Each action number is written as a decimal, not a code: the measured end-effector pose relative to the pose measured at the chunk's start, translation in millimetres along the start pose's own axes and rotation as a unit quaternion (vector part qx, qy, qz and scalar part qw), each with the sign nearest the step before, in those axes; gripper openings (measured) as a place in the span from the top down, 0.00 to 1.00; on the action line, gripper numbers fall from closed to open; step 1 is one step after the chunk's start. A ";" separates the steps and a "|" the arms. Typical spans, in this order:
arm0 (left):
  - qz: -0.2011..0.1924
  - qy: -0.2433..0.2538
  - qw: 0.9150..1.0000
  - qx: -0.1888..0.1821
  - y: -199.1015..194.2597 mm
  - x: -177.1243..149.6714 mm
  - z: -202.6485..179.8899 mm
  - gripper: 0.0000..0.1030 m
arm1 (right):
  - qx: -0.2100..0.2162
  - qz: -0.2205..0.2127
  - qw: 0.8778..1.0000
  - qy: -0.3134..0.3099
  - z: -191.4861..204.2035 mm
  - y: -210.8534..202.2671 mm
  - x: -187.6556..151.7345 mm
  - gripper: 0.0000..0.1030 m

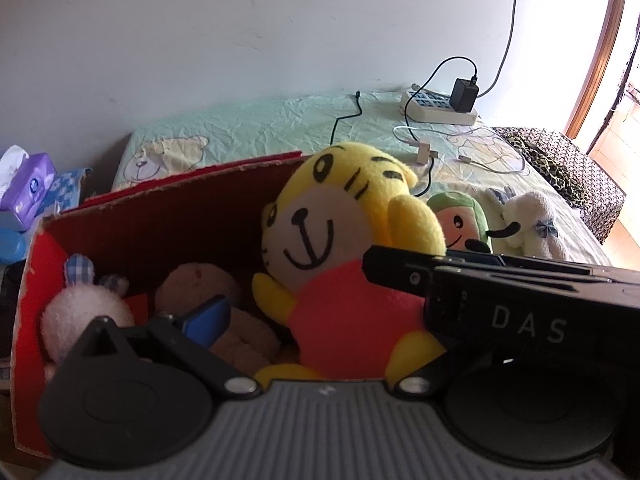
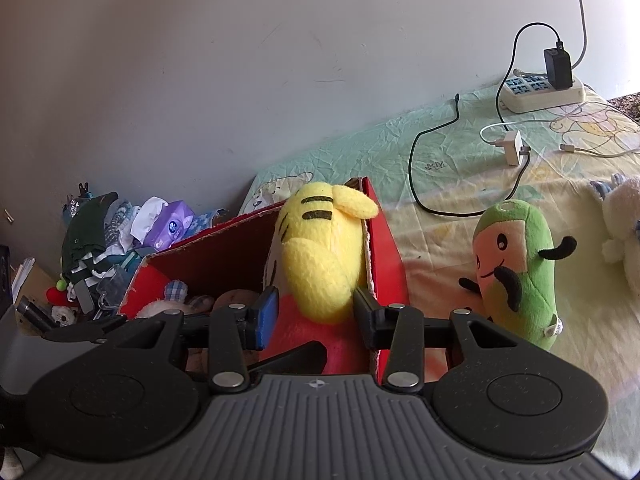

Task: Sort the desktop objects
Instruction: 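Lower the held yellow tiger plush into the red box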

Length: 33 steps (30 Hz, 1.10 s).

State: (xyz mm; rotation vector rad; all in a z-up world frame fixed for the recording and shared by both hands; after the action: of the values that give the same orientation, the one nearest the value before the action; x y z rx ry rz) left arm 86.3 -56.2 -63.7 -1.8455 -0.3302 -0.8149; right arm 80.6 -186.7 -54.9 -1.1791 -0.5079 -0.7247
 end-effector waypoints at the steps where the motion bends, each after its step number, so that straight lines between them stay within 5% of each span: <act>1: 0.000 0.001 1.000 0.002 -0.2 0.0 -0.2 0.00 | 0.001 0.000 1.000 0.001 -0.2 -0.2 -0.2 0.58; 33: 0.004 0.009 0.999 0.038 -9.8 3.2 -12.0 0.00 | 0.021 -0.011 1.000 0.015 -3.0 -14.9 0.5 0.54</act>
State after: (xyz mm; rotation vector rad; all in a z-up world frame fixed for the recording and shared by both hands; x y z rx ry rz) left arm 78.5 -63.3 -51.8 -1.7669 -0.3386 -0.8021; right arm 69.8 -192.7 -45.9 -1.1230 -0.5104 -0.7456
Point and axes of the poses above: each gripper's, at about its wrist camera, not at the fingertips, and y roughly the way its jaws point, z to its left, x to its top, the point moved 4 cm from there along y, roughly the way its jaws point, and after that the axes turned 13 degrees about -x, right-handed, at the moved point
